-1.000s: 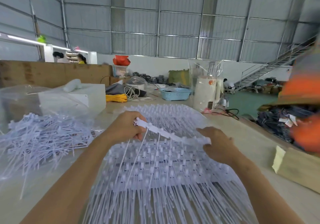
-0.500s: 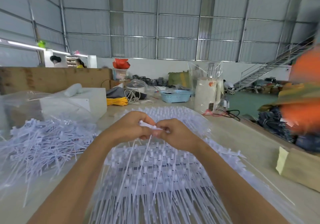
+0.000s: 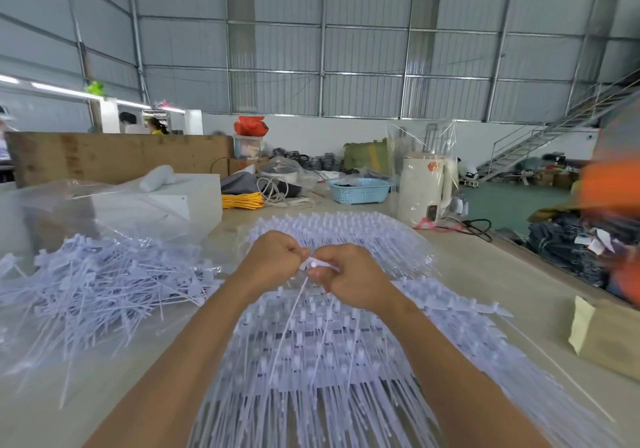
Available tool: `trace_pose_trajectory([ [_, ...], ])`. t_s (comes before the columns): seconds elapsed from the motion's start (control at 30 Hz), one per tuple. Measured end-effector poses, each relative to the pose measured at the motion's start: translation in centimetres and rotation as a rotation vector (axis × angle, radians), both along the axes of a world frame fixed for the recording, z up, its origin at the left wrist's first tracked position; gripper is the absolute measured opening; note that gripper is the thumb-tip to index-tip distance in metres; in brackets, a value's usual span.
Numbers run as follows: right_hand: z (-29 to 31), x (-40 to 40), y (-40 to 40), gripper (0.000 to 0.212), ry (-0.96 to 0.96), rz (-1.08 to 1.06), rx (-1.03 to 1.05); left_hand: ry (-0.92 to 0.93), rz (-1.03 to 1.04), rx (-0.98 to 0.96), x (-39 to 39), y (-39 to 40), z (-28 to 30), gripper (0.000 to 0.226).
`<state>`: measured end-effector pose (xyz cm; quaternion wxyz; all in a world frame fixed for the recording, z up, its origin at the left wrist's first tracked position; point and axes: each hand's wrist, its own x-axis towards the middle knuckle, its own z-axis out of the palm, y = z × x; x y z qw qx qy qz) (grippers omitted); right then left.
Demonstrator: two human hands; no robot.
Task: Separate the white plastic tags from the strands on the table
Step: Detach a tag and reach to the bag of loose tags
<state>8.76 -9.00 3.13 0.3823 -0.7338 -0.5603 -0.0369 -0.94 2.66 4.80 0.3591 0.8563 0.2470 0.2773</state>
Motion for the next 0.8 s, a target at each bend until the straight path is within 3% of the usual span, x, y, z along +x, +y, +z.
trace_pose_trajectory([
  [0.13, 0.0, -0.8, 0.2, 0.016, -0.355, -0.096, -0.086, 0.2, 0.133, 0.03, 0.6, -0.1, 0.5, 0.041],
  [0.2, 0.1, -1.0, -0.1, 0.016, -0.518, -0.121, -0.138, 0.321, 0.151, -0.048, 0.4, -0.1, 0.7, 0.039],
  [0.27, 0.6, -1.1, -0.5, 0.015, -0.445, -0.073, -0.106, 0.312, -0.055, -0.388, -0.4, 0.5, 1.0, 0.033],
  [0.33, 1.5, -1.2, -0.9, 0.013, -0.285, 0.023, -0.014, 0.19, -0.312, -0.701, -1.6, 1.2, 1.7, 0.029],
  [0.4, 2.5, -1.2, -1.2, 0.01, -0.197, 0.089, 0.044, 0.087, -0.554, -0.875, -3.0, 2.0, 2.5, 0.021],
  [0.5, 3.4, -0.4, -2.8, 0.011, -0.006, 0.111, 0.08, -0.04, -1.135, -1.221, -4.9, 2.7, 4.2, 0.016],
  [0.53, 3.7, -0.1, -3.5, 0.011, 0.096, 0.133, 0.115, -0.115, -1.149, -1.243, -5.3, 2.9, 4.5, 0.017],
  [0.57, 4.0, -0.1, -4.1, 0.01, 0.198, 0.169, 0.149, -0.171, -1.01, -1.176, -5.2, 3.2, 4.5, 0.014],
  [0.67, 5.0, -0.7, -4.8, 0.007, 0.347, 0.285, 0.148, -0.198, -0.312, -0.593, -3.6, 2.6, 3.4, 0.011],
  [0.73, 5.2, -1.3, -4.2, 0.012, 0.306, 0.313, 0.072, -0.154, -0.204, -0.52, -2.1, 1.4, 2.3, 0.022],
  [0.8, 4.8, -1.6, -3.5, 0.019, 0.241, 0.277, 0.025, -0.101, -0.225, -0.569, -1.3, 0.4, 1.9, 0.059],
])
